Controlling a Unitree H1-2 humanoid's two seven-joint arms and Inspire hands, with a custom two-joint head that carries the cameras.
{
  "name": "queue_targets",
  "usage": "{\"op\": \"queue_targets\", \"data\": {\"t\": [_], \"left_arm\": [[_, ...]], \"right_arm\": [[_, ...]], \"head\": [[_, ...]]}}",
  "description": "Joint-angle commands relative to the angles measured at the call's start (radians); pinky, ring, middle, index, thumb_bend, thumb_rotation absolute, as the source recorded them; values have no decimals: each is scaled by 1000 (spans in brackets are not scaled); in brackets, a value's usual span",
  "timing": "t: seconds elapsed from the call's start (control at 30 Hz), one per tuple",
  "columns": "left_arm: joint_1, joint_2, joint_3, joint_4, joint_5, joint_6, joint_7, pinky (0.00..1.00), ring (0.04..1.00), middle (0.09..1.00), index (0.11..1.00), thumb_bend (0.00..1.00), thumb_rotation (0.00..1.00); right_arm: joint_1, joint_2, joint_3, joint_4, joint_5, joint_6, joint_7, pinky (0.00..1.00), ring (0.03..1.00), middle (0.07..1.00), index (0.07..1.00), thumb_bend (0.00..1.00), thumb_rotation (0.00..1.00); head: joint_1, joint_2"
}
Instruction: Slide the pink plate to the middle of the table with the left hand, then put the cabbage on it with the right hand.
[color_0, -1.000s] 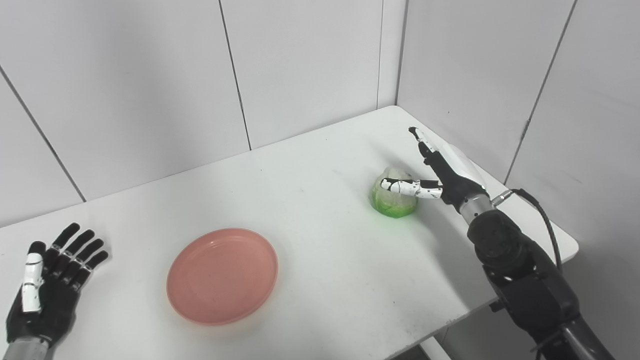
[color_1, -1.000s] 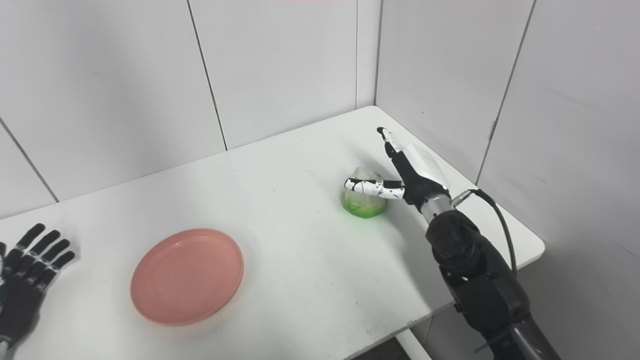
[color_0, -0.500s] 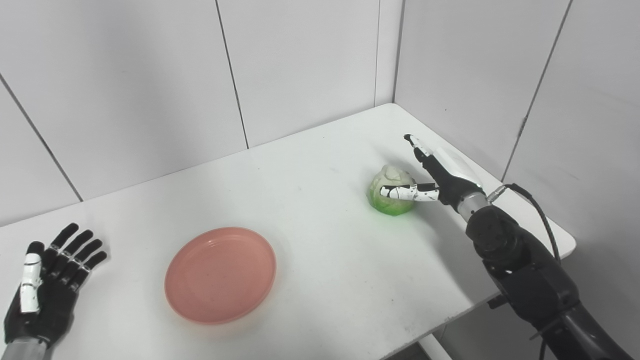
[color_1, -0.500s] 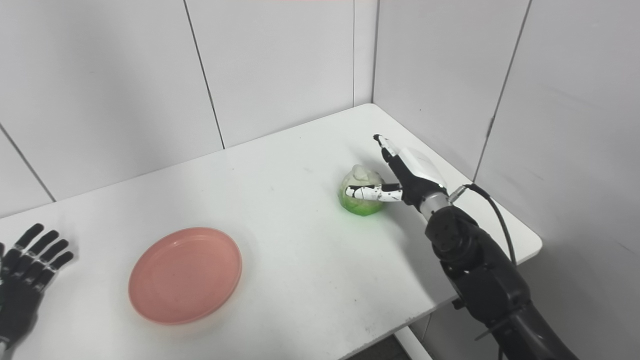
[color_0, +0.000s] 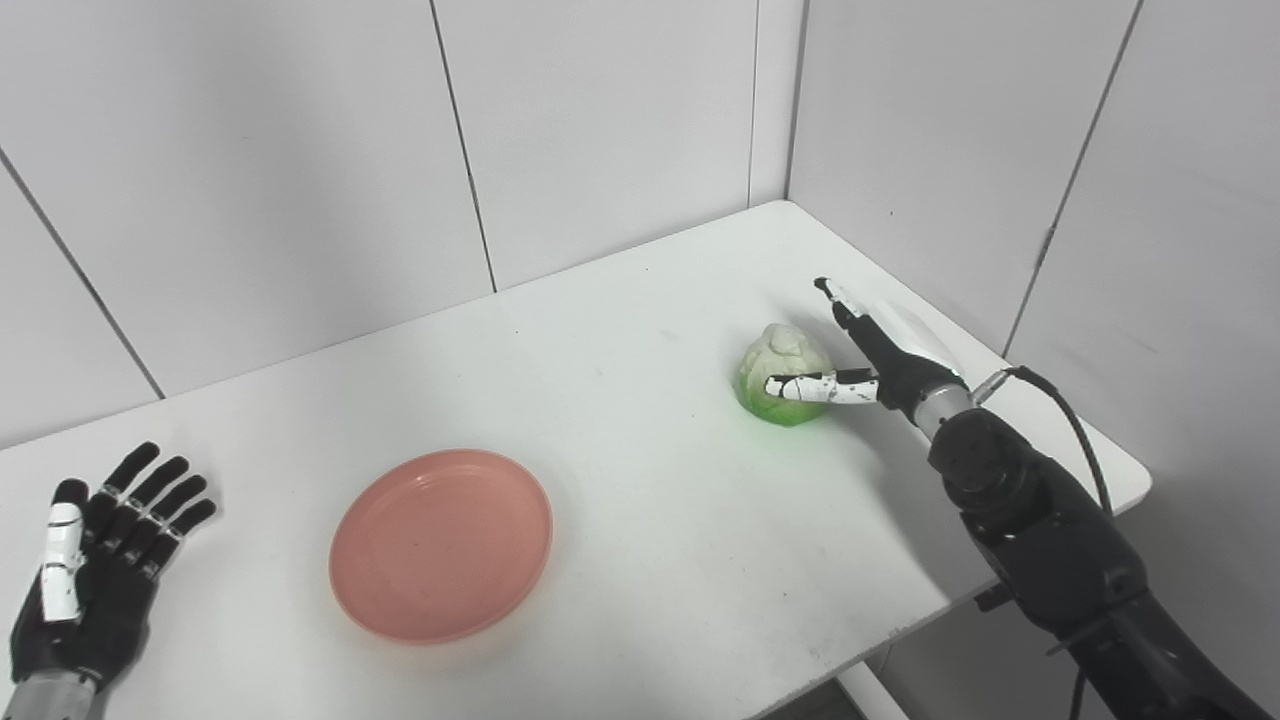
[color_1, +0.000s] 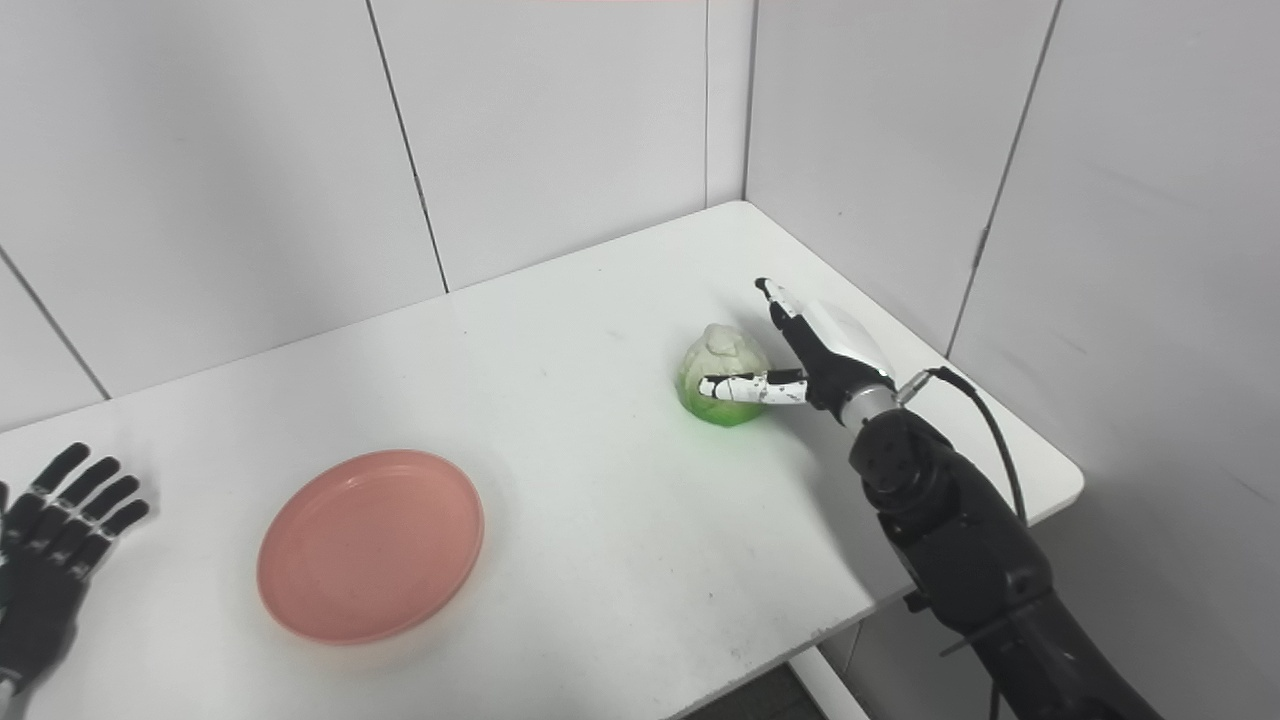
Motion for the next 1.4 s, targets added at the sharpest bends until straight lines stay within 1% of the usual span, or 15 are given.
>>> {"op": "queue_targets", "data": {"t": [0.0,0.07,0.2,0.43,0.5,0.63,0.73,0.87,1.0,1.07,1.17,1.2,1.3,1.33,1.37], "left_arm": [[117,2,0,54,22,41,2,725,759,778,780,645,817],[120,1,-1,47,23,45,4,722,759,778,781,647,816],[122,1,-1,42,23,48,5,719,759,778,781,650,816],[129,-1,-2,22,23,57,10,718,754,776,780,654,817],[133,-3,0,9,21,67,15,717,755,776,779,655,811],[135,-3,-1,1,23,69,17,716,756,774,777,654,813],[140,-4,-2,-12,22,73,17,716,756,773,777,653,814],[142,-5,-1,-19,21,76,19,716,757,774,777,649,814],[144,-5,-2,-23,22,75,16,720,760,776,780,641,830],[144,-5,-1,-24,20,78,15,716,758,775,779,643,826],[146,-5,-1,-31,20,85,20,712,756,776,783,647,820],[147,-6,-1,-36,21,87,22,709,755,775,781,646,822],[149,-6,0,-41,20,88,22,711,755,775,781,648,819],[150,-7,1,-42,19,89,24,705,751,770,776,652,807],[151,-7,1,-45,20,89,24,704,750,769,775,653,805]], "right_arm": [[-50,-22,0,-28,-8,24,-2,904,1000,1000,1000,1000,621],[-58,-30,13,-14,-18,21,0,864,999,1000,1000,1000,633],[-75,-25,13,19,3,7,-2,818,985,1000,1000,1000,619],[-98,-17,23,73,20,-72,-34,842,977,1000,1000,1000,580],[-105,-16,30,82,19,-82,-38,851,974,1000,1000,1000,567],[-118,-22,62,83,-8,-63,-33,845,968,1000,1000,1000,594],[-128,-24,72,111,0,-72,-34,809,949,1000,1000,1000,596],[-131,-26,75,117,8,-66,-27,783,935,1000,1000,1000,591],[-132,-30,81,121,0,-56,-28,797,947,1000,1000,1000,582],[-132,-30,81,118,0,-36,-21,771,936,1000,1000,1000,584],[-131,-26,72,104,21,-20,-7,747,930,1000,1000,1000,552],[-131,-25,69,103,28,-23,-3,770,935,999,1000,1000,509],[-133,-29,69,122,36,-61,-5,769,918,984,993,1000,472],[-134,-30,69,129,40,-70,-7,794,913,971,979,1000,429],[-134,-30,67,134,45,-71,-8,799,912,969,977,1000,422]], "head": [[1,1],[1,2],[1,3],[4,7],[5,8],[8,11],[8,12],[7,14],[7,14],[7,14],[7,18],[7,18],[8,19],[8,19],[9,20]]}}
